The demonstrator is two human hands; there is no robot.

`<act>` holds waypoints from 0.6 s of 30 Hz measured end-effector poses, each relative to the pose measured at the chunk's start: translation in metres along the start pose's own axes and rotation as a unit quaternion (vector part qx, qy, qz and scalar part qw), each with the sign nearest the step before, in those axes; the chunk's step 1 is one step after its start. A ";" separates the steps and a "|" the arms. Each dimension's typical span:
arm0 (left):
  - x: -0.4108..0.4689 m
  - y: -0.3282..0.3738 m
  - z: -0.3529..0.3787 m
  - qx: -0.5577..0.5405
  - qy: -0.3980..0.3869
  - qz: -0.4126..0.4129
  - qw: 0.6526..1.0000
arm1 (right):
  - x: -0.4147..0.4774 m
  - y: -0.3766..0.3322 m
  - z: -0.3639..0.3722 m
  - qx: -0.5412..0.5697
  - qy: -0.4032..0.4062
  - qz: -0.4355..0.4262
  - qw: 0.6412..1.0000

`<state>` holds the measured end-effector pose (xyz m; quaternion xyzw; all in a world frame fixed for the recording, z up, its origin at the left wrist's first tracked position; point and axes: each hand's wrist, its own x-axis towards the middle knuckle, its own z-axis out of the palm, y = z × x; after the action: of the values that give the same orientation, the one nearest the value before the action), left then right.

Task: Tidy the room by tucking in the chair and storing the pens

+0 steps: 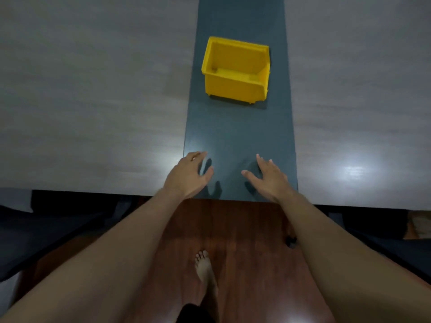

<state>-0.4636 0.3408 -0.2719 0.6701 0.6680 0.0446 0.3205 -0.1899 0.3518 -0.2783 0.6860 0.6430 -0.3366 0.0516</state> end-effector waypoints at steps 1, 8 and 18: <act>-0.012 0.005 -0.018 -0.003 0.011 -0.004 1.000 | -0.012 -0.009 -0.010 0.006 0.000 0.004 1.000; -0.100 0.026 -0.101 -0.042 0.053 0.018 0.998 | -0.092 -0.058 -0.047 0.046 0.052 -0.053 0.996; -0.178 -0.010 -0.151 -0.116 0.166 -0.058 0.977 | -0.112 -0.142 -0.077 0.060 0.068 -0.165 0.982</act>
<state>-0.5642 0.2311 -0.0918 0.5716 0.7399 0.2142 0.2829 -0.2841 0.3194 -0.1090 0.5939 0.7280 -0.3305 -0.0896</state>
